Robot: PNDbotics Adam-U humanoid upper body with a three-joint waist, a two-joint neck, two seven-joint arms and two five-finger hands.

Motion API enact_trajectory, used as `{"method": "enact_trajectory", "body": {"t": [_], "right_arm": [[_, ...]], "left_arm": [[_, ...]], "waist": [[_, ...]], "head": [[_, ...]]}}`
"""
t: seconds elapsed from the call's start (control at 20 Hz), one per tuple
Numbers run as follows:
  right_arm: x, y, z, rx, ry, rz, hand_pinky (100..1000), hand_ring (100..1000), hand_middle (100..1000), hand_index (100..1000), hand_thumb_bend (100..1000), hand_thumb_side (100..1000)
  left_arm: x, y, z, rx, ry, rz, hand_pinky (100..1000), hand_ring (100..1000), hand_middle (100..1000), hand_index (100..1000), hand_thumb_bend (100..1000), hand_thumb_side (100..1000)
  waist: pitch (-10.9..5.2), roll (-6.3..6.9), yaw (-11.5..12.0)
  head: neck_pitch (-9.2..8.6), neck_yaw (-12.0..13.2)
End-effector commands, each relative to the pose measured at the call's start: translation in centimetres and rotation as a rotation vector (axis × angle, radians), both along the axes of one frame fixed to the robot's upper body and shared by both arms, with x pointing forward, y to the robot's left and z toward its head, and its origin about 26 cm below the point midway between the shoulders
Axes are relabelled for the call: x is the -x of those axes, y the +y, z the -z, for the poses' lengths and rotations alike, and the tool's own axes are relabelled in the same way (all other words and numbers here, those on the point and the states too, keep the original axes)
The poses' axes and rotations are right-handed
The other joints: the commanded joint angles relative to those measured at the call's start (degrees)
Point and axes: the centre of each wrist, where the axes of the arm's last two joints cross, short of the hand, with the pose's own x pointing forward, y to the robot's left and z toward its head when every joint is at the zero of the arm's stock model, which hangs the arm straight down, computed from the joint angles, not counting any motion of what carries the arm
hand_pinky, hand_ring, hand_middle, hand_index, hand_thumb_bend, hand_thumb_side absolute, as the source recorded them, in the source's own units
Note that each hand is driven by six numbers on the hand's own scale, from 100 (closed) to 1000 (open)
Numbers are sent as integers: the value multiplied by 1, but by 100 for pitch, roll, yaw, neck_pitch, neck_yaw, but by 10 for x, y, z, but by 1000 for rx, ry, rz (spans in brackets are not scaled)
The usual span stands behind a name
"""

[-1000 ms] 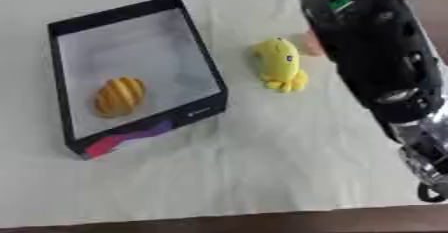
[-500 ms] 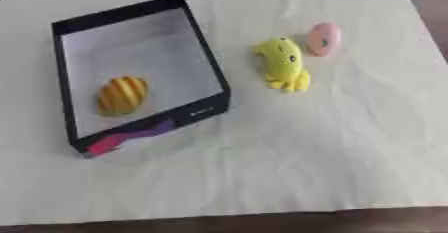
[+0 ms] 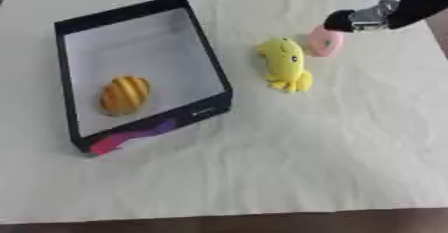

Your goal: Pick up objects on the table and place them in the box.

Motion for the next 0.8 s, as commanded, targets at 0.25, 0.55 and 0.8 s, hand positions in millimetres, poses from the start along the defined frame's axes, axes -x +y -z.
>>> {"method": "enact_trajectory", "body": {"t": [0.25, 0.55, 0.8], "right_arm": [[-13, -9, 15, 47, 58, 88, 837, 841, 805, 877, 601, 489], [-35, -16, 28, 37, 85, 147, 835, 839, 803, 875, 590, 477], [-53, -26, 38, 33, 94, 208, 834, 835, 800, 871, 576, 463]], "left_arm": [[0, 2, -9, -24, -16, 3, 778, 855, 876, 862, 437, 647], [0, 1, -7, -18, -11, 8, 777, 856, 876, 861, 437, 649], [0, 1, -6, -18, -8, 8, 777, 856, 875, 860, 438, 650]], "waist": [[-50, 63, 47], [-40, 68, 57], [-6, 79, 101]], "head": [[-49, -18], [-63, -42], [-82, -82]]}}
